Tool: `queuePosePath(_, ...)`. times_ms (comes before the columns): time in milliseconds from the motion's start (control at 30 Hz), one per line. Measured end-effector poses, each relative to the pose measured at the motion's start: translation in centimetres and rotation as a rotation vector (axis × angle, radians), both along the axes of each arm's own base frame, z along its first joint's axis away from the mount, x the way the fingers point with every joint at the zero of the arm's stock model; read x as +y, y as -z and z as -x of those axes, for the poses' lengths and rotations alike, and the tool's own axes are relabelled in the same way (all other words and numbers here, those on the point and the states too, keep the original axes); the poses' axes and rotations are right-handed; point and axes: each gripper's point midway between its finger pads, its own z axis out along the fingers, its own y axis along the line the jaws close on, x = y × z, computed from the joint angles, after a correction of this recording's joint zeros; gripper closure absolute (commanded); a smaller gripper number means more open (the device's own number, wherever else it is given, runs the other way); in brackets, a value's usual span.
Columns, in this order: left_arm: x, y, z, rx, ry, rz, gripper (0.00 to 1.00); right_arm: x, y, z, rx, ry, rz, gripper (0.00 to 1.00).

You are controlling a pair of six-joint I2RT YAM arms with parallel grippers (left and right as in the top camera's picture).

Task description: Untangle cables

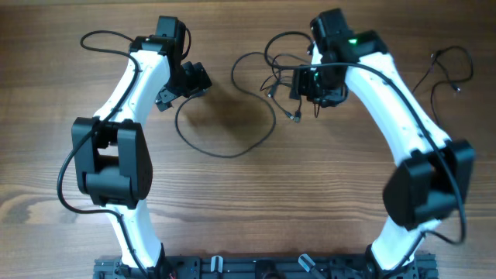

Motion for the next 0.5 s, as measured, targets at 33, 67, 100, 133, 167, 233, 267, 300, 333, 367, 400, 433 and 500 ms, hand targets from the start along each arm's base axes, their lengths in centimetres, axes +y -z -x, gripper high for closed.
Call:
queuePosePath(33,0.0,0.0,0.0,0.0,-0.001,0.0,0.0,0.4,1.4,-0.1,0.032,-0.007,-0.004,0.29)
queuePosePath(67,0.2,0.0,0.0,0.0,-0.004,0.0,0.0,0.9,2.5,-0.1,0.054,-0.022,-0.009,0.26)
queuePosePath(100,0.4,0.0,0.0,0.001,-0.009,0.001,0.0,1.4,3.3,-0.1,0.068,-0.041,-0.016,0.23)
queuePosePath(133,0.7,0.0,-0.1,0.001,-0.018,0.002,0.0,1.9,3.9,0.0,0.079,-0.057,-0.017,0.22)
queuePosePath(167,1.3,0.0,-0.2,0.002,-0.031,0.01,0.0,2.5,4.5,0.3,0.092,-0.075,-0.018,0.21)
queuePosePath(233,2.5,0.0,-0.3,0.004,-0.064,0.027,0.0,3.9,5.4,0.6,0.102,-0.114,-0.021,0.2)
queuePosePath(267,3.3,0.0,-0.3,0.005,-0.085,0.039,0.0,4.9,5.8,0.8,0.101,-0.138,-0.025,0.15)
queuePosePath(300,4.0,0.0,-0.3,0.008,-0.103,0.049,0.0,5.7,6.1,1.0,0.098,-0.163,-0.027,0.1)
queuePosePath(333,4.7,0.0,-0.3,0.009,-0.12,0.056,0.0,6.5,6.4,1.2,0.096,-0.189,-0.03,0.04)
queuePosePath(367,5.5,0.0,-0.3,0.013,-0.141,0.068,0.0,7.3,6.6,1.7,0.093,-0.231,-0.026,0.01)
queuePosePath(400,6.3,0.0,-0.2,0.016,-0.163,0.074,0.0,8.0,6.8,2.2,0.095,-0.263,-0.023,0.01)
queuePosePath(433,6.9,0.0,-0.1,0.019,-0.178,0.077,0.0,8.5,6.9,2.6,0.1,-0.28,-0.018,0.01)
queuePosePath(500,7.9,0.0,0.0,0.022,-0.202,0.082,0.0,8.9,6.9,3.9,0.127,-0.318,0.004,0.0)
